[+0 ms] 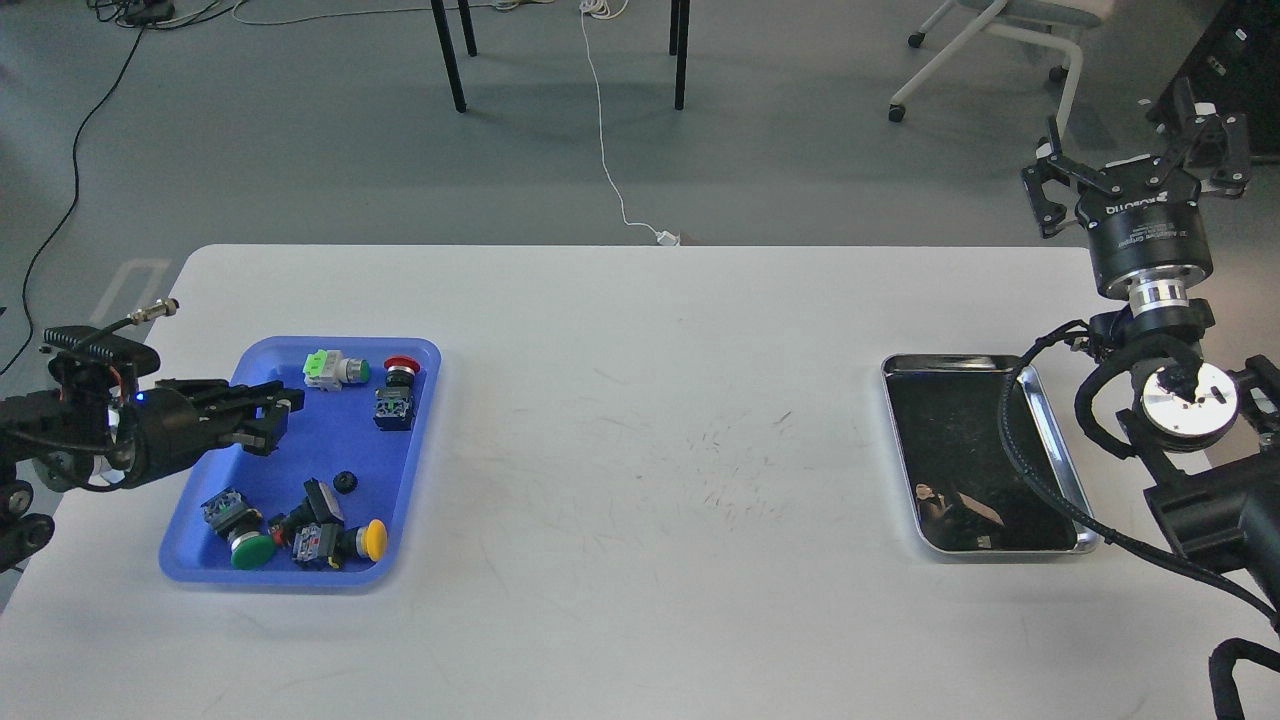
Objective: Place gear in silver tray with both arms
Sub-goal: 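Grasp a small black gear in the blue tray with the left gripper, then carry the black gear with the left gripper toward the table center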
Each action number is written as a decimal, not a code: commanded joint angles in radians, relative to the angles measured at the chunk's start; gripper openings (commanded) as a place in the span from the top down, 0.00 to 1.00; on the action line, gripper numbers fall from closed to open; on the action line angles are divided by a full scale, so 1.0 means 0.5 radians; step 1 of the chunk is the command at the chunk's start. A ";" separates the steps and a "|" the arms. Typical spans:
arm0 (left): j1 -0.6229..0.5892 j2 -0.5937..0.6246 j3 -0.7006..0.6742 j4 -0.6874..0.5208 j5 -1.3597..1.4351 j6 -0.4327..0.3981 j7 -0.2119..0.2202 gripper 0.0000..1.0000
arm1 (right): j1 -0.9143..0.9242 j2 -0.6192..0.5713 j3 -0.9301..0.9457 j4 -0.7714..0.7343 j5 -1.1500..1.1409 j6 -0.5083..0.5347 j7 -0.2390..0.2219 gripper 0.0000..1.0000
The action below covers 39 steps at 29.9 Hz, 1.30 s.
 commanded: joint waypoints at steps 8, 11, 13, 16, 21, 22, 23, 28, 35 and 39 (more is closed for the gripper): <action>-0.604 -0.350 0.026 -0.356 0.090 -0.225 0.028 0.88 | 0.073 -0.239 -0.042 0.012 -0.018 0.000 -0.028 0.01; -0.666 -0.608 0.032 -0.338 0.185 -0.296 0.095 0.88 | 0.193 -0.373 -0.064 0.000 -0.021 0.000 -0.031 0.01; -0.669 -0.792 0.032 -0.289 0.256 -0.339 0.169 0.88 | 0.276 -0.459 -0.100 -0.018 -0.027 -0.026 -0.031 0.02; -0.666 -1.108 0.032 -0.145 0.366 -0.373 0.191 0.88 | 0.396 -0.561 -0.235 -0.021 -0.031 -0.127 -0.031 0.02; -0.666 -1.473 0.197 0.027 0.492 -0.373 0.194 0.88 | 0.546 -0.668 -0.419 -0.119 -0.034 -0.210 -0.037 0.02; -0.663 -1.529 0.237 0.048 0.504 -0.370 0.197 0.88 | 0.580 -0.669 -0.465 -0.141 -0.034 -0.253 -0.049 0.02; -0.660 -1.587 0.283 0.061 0.526 -0.370 0.200 0.88 | 0.619 -0.669 -0.523 -0.153 -0.034 -0.305 -0.070 0.02; -0.632 -1.777 0.437 0.119 0.667 -0.361 0.203 0.88 | 0.672 -0.665 -0.717 -0.144 -0.031 -0.382 -0.123 0.02; -0.556 -1.897 0.443 0.355 0.673 -0.333 0.203 0.88 | 0.657 -0.669 -0.726 -0.135 -0.031 -0.382 -0.126 0.02; -0.528 -1.897 0.446 0.395 0.676 -0.333 0.206 0.88 | 0.657 -0.656 -0.726 -0.123 -0.031 -0.382 -0.126 0.02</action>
